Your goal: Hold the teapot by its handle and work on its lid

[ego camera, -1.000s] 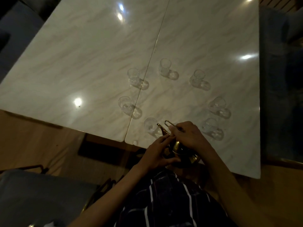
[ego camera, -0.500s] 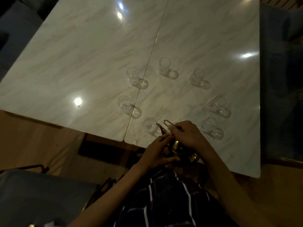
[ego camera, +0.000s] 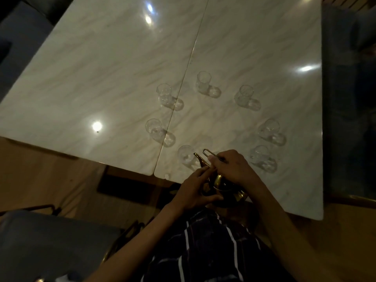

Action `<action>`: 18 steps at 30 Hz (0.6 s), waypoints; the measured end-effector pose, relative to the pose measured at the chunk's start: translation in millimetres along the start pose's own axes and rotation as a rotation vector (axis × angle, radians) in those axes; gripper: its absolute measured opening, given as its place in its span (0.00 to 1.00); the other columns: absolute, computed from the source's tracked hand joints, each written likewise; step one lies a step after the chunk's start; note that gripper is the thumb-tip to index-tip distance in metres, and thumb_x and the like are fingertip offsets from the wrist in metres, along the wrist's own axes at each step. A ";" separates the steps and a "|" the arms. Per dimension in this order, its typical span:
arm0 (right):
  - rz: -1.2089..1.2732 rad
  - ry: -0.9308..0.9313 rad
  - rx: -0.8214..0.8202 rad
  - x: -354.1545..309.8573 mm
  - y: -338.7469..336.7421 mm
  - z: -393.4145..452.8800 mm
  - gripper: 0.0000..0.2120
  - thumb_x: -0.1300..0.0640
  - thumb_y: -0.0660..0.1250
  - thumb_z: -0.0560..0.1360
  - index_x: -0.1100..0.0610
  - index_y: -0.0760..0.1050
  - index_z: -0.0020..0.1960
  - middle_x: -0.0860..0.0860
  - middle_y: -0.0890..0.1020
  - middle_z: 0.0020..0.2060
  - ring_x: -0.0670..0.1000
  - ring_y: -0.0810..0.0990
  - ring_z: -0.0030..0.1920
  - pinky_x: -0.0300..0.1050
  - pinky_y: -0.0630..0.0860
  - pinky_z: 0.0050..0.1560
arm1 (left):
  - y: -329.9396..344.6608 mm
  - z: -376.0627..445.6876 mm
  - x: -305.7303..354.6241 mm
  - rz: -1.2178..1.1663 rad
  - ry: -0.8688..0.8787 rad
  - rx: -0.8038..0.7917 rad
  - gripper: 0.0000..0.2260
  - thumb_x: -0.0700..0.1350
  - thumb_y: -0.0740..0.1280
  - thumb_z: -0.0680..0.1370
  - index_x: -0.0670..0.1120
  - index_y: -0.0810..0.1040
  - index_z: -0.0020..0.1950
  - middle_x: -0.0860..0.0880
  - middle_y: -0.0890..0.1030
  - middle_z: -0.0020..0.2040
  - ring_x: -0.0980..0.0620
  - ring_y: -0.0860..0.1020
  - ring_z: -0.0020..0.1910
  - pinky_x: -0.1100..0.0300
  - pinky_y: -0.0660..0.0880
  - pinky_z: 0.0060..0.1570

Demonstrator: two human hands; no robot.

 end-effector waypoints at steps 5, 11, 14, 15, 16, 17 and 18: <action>0.000 -0.001 -0.009 -0.1 1.2 -0.2 0.21 0.47 0.62 0.79 0.61 0.81 0.39 0.59 0.82 0.34 0.55 0.81 0.37 0.48 0.75 0.39 | 0.0 -0.2 -1.8 -0.023 -0.008 -0.010 0.43 0.66 0.72 0.69 0.65 0.53 0.77 0.53 0.65 0.76 0.54 0.70 0.70 0.52 0.76 0.63; -0.010 -0.007 -0.017 4.0 4.0 1.1 0.22 0.46 0.61 0.80 0.62 0.81 0.40 0.59 0.82 0.34 0.55 0.81 0.37 0.48 0.75 0.40 | 2.0 -0.2 -3.7 -0.018 -0.009 -0.013 0.43 0.64 0.73 0.68 0.65 0.53 0.77 0.51 0.65 0.76 0.52 0.71 0.70 0.51 0.76 0.63; -0.012 -0.004 -0.010 6.6 5.6 1.9 0.22 0.46 0.62 0.79 0.62 0.80 0.39 0.59 0.81 0.33 0.51 0.78 0.33 0.45 0.71 0.37 | 3.2 -0.5 -4.7 -0.006 0.003 -0.013 0.43 0.65 0.72 0.68 0.70 0.49 0.75 0.51 0.64 0.77 0.52 0.72 0.70 0.52 0.77 0.62; -0.012 -0.002 -0.008 7.8 6.2 1.9 0.22 0.46 0.62 0.79 0.63 0.80 0.39 0.58 0.80 0.32 0.50 0.76 0.33 0.44 0.70 0.37 | 4.0 -0.3 -5.5 -0.005 0.008 -0.016 0.42 0.66 0.72 0.68 0.72 0.48 0.74 0.52 0.64 0.77 0.52 0.72 0.69 0.51 0.78 0.60; -0.010 0.003 -0.008 9.0 7.0 2.0 0.22 0.46 0.62 0.79 0.63 0.80 0.39 0.57 0.79 0.31 0.49 0.75 0.32 0.44 0.70 0.37 | 4.6 -0.4 -5.8 -0.005 0.013 -0.018 0.42 0.66 0.71 0.69 0.72 0.48 0.74 0.52 0.63 0.77 0.52 0.73 0.69 0.50 0.78 0.60; -0.010 0.010 -0.008 10.2 7.9 1.9 0.22 0.46 0.62 0.79 0.64 0.79 0.39 0.55 0.77 0.30 0.49 0.75 0.32 0.44 0.69 0.36 | 5.8 -0.5 -6.9 -0.007 0.017 -0.022 0.42 0.66 0.71 0.69 0.72 0.48 0.75 0.51 0.63 0.77 0.52 0.73 0.69 0.49 0.78 0.59; -0.014 0.014 -0.008 11.1 8.8 1.7 0.22 0.46 0.62 0.79 0.64 0.78 0.38 0.54 0.75 0.29 0.49 0.74 0.31 0.44 0.68 0.36 | 6.7 -0.7 -7.7 -0.008 0.019 -0.026 0.41 0.66 0.70 0.70 0.71 0.48 0.75 0.51 0.63 0.77 0.51 0.72 0.70 0.48 0.78 0.59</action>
Point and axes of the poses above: each hand's wrist, its own z-axis towards the middle knuckle, its own y-axis out of the palm, x = y × z, the point moved 4 cm from there along z, towards the middle knuckle
